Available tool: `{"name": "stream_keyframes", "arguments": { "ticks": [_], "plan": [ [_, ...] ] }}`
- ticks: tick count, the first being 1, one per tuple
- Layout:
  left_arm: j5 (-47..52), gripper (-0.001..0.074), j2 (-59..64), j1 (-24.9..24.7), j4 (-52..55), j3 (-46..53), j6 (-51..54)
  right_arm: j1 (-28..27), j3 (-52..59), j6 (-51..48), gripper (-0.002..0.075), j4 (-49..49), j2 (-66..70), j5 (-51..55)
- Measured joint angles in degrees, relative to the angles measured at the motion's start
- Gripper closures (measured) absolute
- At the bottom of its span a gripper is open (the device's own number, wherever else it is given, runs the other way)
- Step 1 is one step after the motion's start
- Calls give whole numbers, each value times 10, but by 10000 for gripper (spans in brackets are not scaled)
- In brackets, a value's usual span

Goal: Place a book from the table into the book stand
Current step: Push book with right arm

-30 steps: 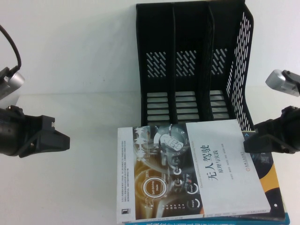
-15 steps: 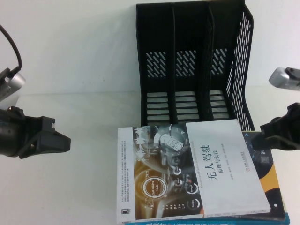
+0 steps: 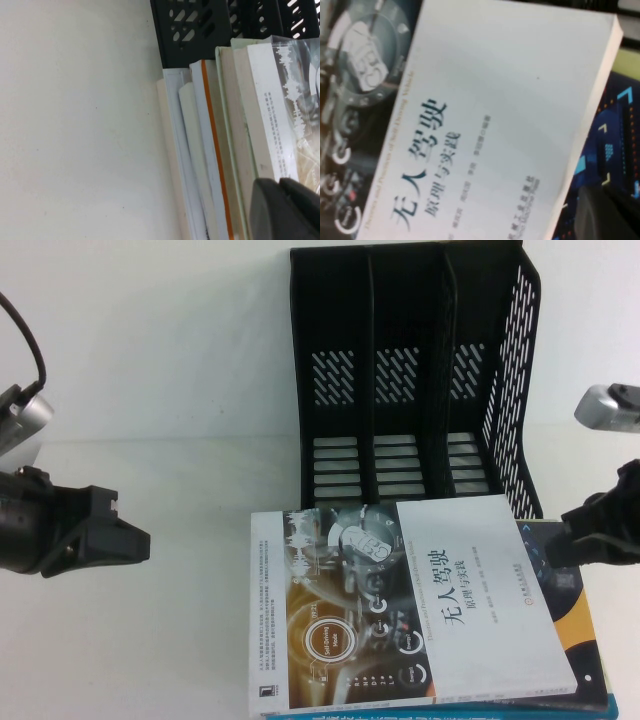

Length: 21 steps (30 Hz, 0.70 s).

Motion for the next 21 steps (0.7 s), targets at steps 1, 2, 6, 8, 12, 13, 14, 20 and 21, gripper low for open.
{"name": "stream_keyframes", "arguments": {
  "ticks": [1,2,6,8,12,13,14,20,21],
  "plan": [
    [0,739,0,0,0,0,0,0,0,1,720,0,7,-1],
    [0,739,0,0,0,0,-1,0,0,1,720,0,15,-1],
    [0,739,5,0,0,0,-1,9,0,2,720,14,46,-2],
    [0,739,10,0,0,0,-2,21,-2,2,720,20,51,-9],
    [1,739,23,0,0,0,-5,49,-6,2,720,33,60,-19],
    [1,739,27,0,0,0,-5,53,-6,2,720,36,59,-20],
    [1,739,29,0,0,0,-5,55,-6,2,720,38,60,-21],
    [2,735,33,0,9,0,-34,55,-6,11,720,37,61,-22],
    [2,729,33,0,16,0,-50,55,-6,12,720,35,61,-22]
  ]
}}
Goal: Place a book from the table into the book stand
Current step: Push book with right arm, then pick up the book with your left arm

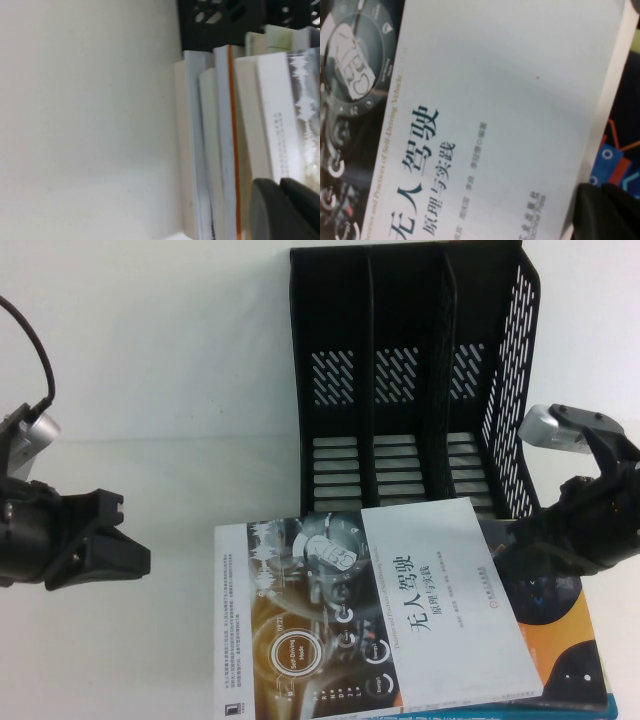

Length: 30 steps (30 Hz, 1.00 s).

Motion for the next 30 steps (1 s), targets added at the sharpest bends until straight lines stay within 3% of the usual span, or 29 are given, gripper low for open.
{"name": "stream_keyframes", "arguments": {
  "ticks": [5,11,13,21,30],
  "plan": [
    [2,629,8,0,1,0,-32,1,-3,15,720,-22,0,0],
    [15,374,12,0,-40,0,-24,1,-3,31,722,-74,-20,11],
    [18,323,16,0,-64,8,1,0,-2,33,723,-91,-29,17],
    [28,321,21,11,-245,120,230,0,-1,33,726,-128,-65,42],
    [27,322,33,14,-284,144,281,0,-1,39,727,-131,-80,49]
  ]
}}
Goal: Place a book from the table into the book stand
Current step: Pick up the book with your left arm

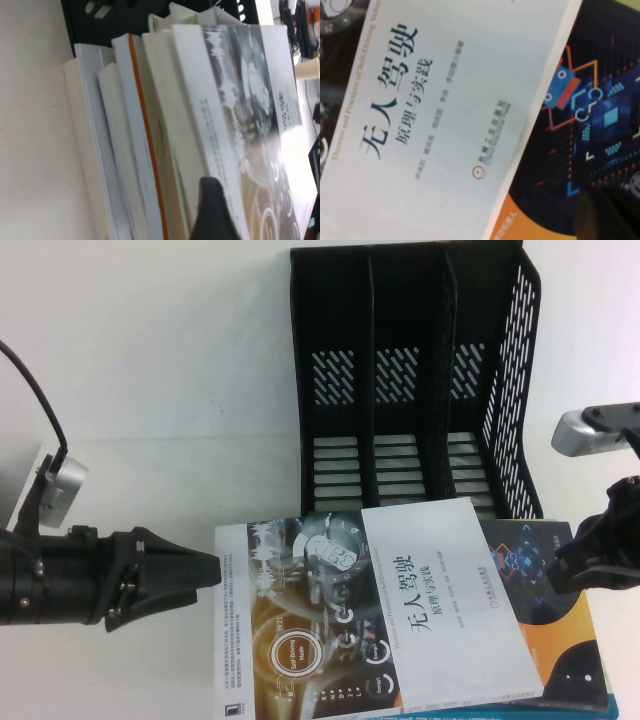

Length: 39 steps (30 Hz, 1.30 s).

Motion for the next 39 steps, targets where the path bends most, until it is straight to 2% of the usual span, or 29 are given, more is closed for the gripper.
{"name": "stream_keyframes", "arguments": {
  "ticks": [11,21,39],
  "plan": [
    [-8,322,92,1,-57,18,41,0,0,2,727,0,-1,3],
    [43,322,164,1,-112,18,103,0,0,2,727,0,-1,4],
    [46,327,170,1,-127,18,101,0,0,2,727,0,-2,5]
  ]
}}
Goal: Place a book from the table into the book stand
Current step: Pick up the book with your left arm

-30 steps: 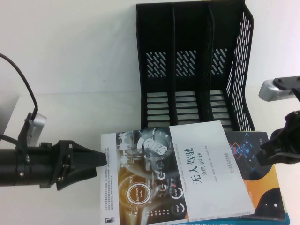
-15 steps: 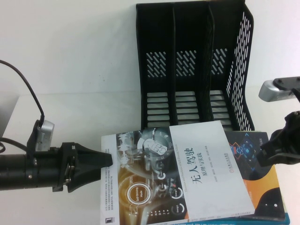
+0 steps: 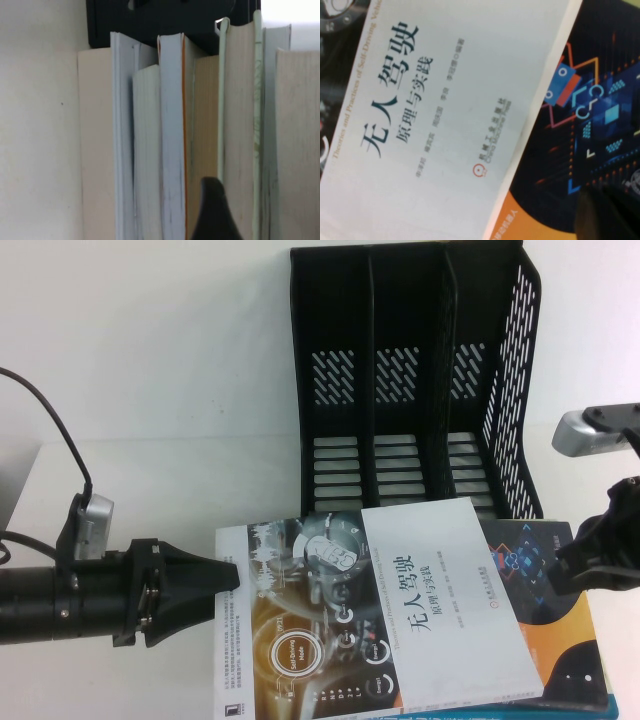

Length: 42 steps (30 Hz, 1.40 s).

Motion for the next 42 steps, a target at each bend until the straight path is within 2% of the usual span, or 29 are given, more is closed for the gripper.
{"name": "stream_keyframes", "arguments": {
  "ticks": [12,20,27,35,38,40,42],
  "plan": [
    [-1,328,-5,-1,-21,0,-1,0,0,0,727,0,0,-2],
    [0,328,-22,-33,-31,0,9,0,0,0,727,0,0,-3],
    [0,347,-22,-34,-45,0,10,0,0,2,727,7,0,-2],
    [-4,426,-22,-34,-43,0,11,0,0,3,727,14,0,-2],
    [-8,532,-22,-34,-41,0,11,0,0,3,727,15,0,-2],
    [-6,633,-22,-34,-41,0,10,0,0,3,727,15,0,-2],
    [-4,636,-22,-34,-40,0,9,0,0,3,727,15,0,-2]
  ]
}}
